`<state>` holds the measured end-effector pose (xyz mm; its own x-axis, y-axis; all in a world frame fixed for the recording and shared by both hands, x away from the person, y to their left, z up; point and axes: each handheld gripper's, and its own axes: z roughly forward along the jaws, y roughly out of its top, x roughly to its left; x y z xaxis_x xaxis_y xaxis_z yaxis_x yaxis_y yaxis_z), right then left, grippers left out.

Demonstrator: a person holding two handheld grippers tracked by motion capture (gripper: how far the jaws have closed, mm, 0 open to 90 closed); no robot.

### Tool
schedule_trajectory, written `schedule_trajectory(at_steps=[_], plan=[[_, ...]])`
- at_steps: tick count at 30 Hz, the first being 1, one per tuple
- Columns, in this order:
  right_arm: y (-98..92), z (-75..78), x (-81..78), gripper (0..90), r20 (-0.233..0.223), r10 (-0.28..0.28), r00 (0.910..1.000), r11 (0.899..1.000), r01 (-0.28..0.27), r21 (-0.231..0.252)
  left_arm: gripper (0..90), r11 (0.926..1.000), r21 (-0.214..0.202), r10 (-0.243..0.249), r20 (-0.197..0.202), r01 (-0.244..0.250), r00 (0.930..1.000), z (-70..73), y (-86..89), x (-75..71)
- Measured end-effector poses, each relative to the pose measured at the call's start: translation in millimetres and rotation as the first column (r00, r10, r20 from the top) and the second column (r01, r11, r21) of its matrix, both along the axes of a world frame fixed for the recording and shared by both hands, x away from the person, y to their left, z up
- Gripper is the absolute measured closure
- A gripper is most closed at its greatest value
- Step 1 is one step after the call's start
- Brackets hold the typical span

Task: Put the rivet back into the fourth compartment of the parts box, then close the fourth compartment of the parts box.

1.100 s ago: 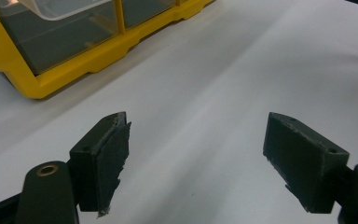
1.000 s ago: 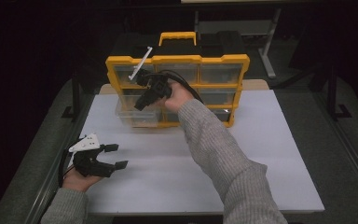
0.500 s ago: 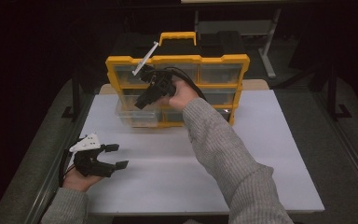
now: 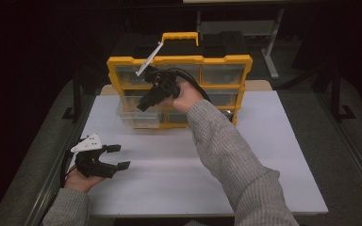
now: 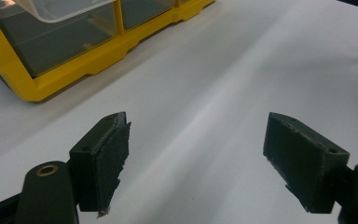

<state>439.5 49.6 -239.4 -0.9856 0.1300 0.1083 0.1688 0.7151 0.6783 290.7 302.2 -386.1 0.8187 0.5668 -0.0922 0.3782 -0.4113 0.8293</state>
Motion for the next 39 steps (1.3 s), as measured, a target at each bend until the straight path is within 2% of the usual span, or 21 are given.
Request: schedule_trajectory(at_steps=[7, 17, 26, 34, 39], plan=[[3.2, 1.9, -7.6, 64.1, -0.006, 0.015, 0.9999, 1.0, -0.015, -0.007, 21.8, 0.9999, -0.011, 0.007, -0.011, -0.007, 0.9999, -0.1, -1.2, -1.0], [5.2, 5.8, -16.3, 64.7, -0.02, 0.046, 0.9987, 0.999, -0.046, 0.005, 21.7, 1.0, -0.002, 0.002, -0.005, -0.002, 1.0, 0.0, -0.5, -1.6], [9.9, -0.3, -23.7, 74.4, -0.021, 0.096, 0.9952, 0.995, -0.095, 0.013, 21.7, 1.0, 0.0, 0.004, -0.01, -0.004, 0.9999, 0.2, 0.6, -2.9], [12.5, -12.6, -24.3, 86.7, -0.029, 0.09, 0.9955, 0.996, -0.09, -0.01, 21.7, 1.0, 0.001, 0.008, -0.007, -0.008, 0.9999, -0.1, 2.2, -4.5], [15.3, -19.2, -25.2, 88.7, -0.023, 0.099, 0.9948, 0.994, -0.1, -0.033, 21.6, 0.9999, 0.003, 0.01, -0.003, -0.01, 0.9999, 1.2, 2.6, -4.5]])
